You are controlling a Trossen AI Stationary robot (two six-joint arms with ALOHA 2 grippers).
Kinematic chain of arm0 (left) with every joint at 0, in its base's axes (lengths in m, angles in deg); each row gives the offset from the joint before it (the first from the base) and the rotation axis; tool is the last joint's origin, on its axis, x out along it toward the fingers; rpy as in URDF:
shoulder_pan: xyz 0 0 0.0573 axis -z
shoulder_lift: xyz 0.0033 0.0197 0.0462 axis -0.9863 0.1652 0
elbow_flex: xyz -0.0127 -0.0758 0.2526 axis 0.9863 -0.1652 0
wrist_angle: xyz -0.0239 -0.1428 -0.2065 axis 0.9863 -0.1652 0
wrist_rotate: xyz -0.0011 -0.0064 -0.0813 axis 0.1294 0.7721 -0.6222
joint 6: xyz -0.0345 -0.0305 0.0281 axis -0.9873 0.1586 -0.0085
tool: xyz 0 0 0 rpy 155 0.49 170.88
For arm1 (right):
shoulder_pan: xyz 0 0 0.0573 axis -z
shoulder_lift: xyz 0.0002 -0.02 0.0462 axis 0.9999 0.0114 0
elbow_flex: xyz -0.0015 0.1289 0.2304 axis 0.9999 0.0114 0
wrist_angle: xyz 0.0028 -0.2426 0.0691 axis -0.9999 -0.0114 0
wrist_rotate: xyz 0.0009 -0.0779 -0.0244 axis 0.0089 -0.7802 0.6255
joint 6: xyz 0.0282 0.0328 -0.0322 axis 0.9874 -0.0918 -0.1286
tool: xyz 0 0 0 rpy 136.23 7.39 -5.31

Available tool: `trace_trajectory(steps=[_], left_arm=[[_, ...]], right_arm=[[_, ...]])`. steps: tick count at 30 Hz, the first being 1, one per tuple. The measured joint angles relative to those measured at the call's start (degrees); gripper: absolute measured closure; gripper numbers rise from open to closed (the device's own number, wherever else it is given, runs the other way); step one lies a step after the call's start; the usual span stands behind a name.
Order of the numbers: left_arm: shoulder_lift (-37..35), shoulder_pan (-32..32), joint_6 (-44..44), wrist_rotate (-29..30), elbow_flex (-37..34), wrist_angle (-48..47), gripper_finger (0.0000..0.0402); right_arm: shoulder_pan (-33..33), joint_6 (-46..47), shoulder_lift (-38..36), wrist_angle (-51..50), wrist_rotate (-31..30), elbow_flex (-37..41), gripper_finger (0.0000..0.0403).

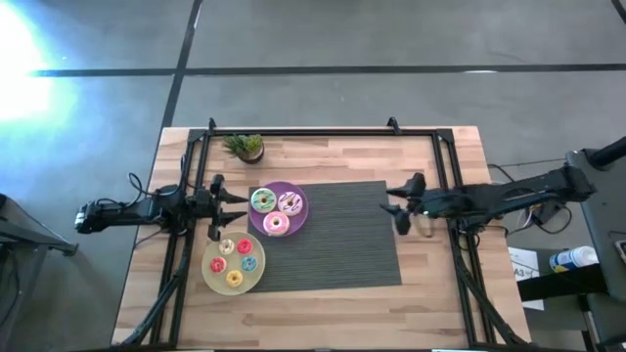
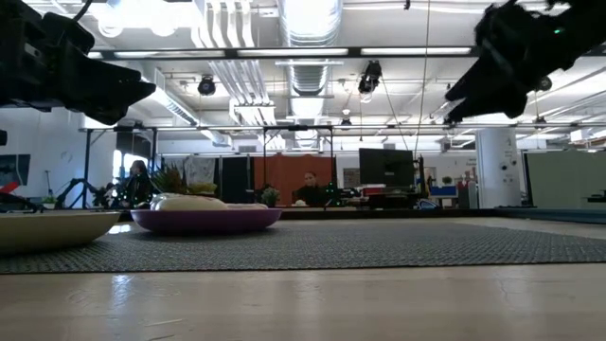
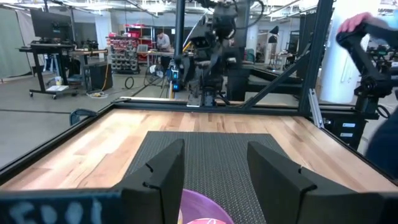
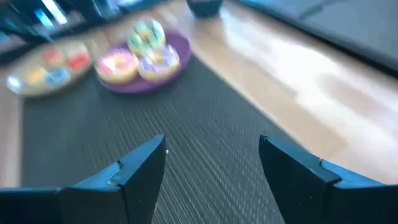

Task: Pick & Place donuts
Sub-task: Return to Home Position

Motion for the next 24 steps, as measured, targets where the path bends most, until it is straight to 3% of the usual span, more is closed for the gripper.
trace_trajectory(steps=[7,11,16,24], left_arm=[[0.0,0.0,0.0,0.0,0.0,-0.02,0.0252],[0.0,0.0,0.0,0.02,0.0,-0.02,0.0252],[0.0,0.0,0.0,0.02,0.0,-0.02,0.0252],[0.0,0.0,0.0,0.02,0.0,-0.02,0.0252]], right_arm=[[0.02,-7.72,-17.91,4.69,0.26,7.18,0.0151],[-0.03,-14.12,-26.43,12.45,5.35,13.5,0.0156],[-0.03,-18.33,-34.14,17.73,12.67,19.68,0.0159],[-0.03,-25.14,-41.72,19.99,14.15,24.09,0.015]])
